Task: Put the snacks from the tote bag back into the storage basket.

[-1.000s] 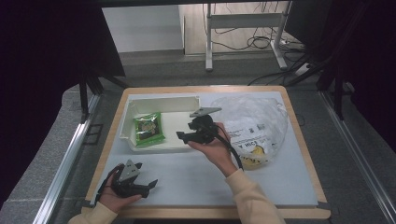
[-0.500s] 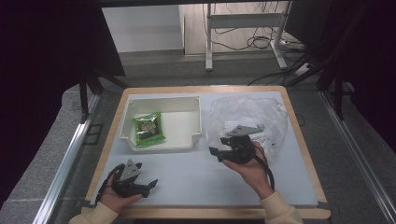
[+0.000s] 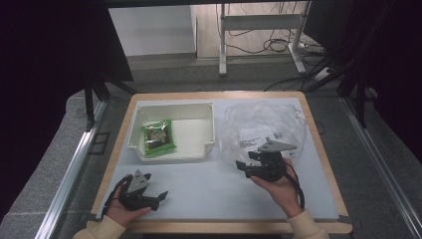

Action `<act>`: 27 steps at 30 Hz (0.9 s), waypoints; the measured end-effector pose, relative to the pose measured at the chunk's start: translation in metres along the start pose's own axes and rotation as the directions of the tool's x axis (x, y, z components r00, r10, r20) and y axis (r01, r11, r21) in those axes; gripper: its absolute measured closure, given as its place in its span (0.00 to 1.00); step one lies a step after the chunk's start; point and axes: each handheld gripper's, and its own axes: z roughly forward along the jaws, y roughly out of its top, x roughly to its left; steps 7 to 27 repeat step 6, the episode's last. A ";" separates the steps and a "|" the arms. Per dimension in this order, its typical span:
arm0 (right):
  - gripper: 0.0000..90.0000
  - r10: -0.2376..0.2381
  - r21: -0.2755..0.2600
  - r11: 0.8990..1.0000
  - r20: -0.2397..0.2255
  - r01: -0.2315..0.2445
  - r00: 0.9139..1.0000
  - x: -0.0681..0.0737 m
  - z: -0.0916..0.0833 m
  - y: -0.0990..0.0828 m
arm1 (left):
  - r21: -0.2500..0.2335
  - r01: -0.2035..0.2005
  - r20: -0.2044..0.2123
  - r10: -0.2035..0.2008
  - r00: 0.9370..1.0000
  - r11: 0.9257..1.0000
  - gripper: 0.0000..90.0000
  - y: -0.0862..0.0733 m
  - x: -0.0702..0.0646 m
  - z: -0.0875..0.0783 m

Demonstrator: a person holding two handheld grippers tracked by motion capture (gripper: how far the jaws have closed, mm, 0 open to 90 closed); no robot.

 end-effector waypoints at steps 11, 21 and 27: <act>0.42 -0.004 0.001 1.000 -0.008 0.004 1.000 0.006 0.002 -0.001 | -0.001 -0.001 0.002 0.001 1.000 1.000 0.14 0.000 0.000 0.000; 0.42 -0.004 0.001 1.000 -0.008 0.004 1.000 0.006 0.002 -0.001 | -0.001 -0.001 0.002 0.001 1.000 1.000 0.14 0.000 0.000 0.000; 0.42 -0.004 0.001 1.000 -0.008 0.004 1.000 0.006 0.002 -0.001 | -0.001 -0.001 0.002 0.001 1.000 1.000 0.14 0.000 0.000 0.000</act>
